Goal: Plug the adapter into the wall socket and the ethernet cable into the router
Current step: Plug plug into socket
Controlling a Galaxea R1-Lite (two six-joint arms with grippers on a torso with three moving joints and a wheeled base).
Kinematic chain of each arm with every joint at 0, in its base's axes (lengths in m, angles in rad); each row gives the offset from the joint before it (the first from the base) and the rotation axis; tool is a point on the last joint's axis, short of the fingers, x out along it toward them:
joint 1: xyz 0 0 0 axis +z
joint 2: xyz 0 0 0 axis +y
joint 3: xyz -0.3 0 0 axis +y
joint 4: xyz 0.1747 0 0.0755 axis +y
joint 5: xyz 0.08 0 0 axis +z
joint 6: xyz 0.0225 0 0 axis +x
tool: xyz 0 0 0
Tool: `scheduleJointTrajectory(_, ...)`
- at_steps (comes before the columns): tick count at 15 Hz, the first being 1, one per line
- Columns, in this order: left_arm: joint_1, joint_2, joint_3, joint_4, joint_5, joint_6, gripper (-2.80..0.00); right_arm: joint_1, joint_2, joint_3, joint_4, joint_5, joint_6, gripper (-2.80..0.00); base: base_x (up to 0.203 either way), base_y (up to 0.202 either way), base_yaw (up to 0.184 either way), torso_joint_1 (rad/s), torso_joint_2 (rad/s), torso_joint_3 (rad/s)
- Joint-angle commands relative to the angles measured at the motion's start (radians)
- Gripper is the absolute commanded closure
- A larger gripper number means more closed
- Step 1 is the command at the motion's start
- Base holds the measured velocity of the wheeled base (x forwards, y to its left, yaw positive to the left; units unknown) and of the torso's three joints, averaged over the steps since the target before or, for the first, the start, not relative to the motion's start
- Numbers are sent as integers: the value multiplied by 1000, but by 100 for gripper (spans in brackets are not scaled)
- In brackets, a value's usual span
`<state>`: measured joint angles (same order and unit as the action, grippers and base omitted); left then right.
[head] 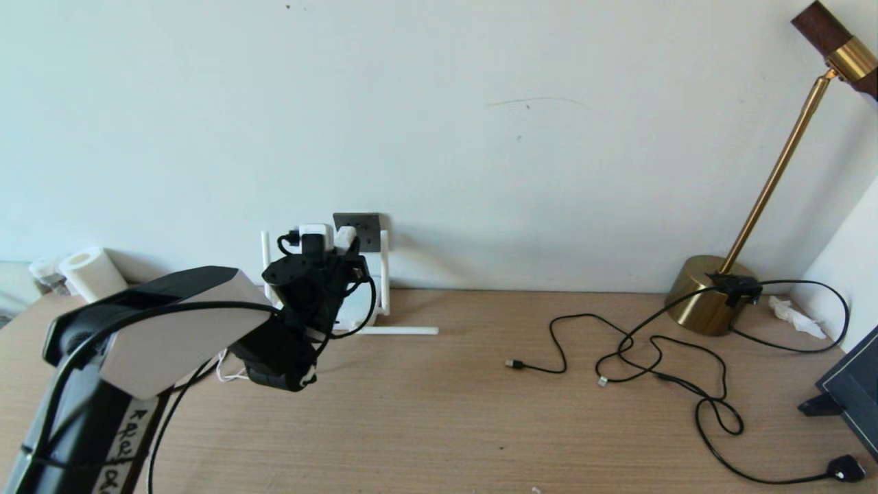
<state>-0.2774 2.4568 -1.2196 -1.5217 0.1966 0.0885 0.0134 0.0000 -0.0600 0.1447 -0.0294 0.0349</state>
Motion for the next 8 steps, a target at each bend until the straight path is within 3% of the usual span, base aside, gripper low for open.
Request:
scheduleJointTrajectory(1, 0, 4, -1, -8, 1, 0, 0, 0, 0, 0, 1, 0, 0, 0, 0, 0, 0, 0, 0, 0)
scheduleJointTrajectory(8, 0, 19, -52, -8, 1, 0, 0, 0, 0, 0, 1, -1, 0, 0, 0, 0, 0, 0, 0, 0)
